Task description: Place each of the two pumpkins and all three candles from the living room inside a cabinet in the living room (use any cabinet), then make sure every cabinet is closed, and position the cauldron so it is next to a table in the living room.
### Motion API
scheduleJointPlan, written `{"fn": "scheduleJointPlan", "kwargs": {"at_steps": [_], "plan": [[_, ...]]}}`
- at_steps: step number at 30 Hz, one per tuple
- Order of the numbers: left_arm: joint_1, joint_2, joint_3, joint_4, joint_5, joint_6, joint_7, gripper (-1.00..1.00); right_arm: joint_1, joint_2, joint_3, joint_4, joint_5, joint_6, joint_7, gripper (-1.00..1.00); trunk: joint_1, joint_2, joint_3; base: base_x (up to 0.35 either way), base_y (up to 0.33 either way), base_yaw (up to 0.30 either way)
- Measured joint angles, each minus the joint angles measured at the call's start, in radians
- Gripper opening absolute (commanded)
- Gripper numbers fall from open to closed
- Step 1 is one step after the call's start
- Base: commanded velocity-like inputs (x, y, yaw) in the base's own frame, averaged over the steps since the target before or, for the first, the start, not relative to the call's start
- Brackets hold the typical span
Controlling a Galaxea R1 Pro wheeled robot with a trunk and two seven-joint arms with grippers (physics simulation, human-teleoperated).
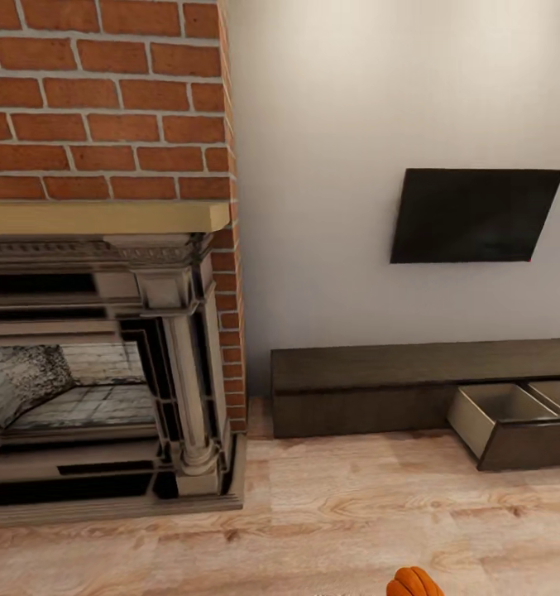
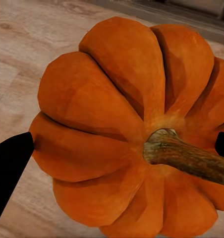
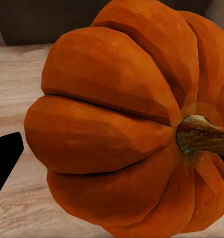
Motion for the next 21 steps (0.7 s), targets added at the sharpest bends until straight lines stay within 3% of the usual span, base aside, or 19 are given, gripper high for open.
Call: {"fn": "scheduleJointPlan", "kwargs": {"at_steps": [6,21], "plan": [[0.000,-0.003,0.001,0.000,0.001,0.000,0.000,-1.00,0.000,0.000,0.005,0.000,0.005,0.001,0.000,-1.00,0.000,0.000,0.000,0.000,-0.074,-0.297],[0.000,-0.004,-0.002,0.000,0.000,0.002,0.000,-1.00,0.000,0.000,-0.002,0.000,-0.001,0.000,0.001,-1.00,0.000,0.000,0.000,0.000,-0.261,-0.297]]}}
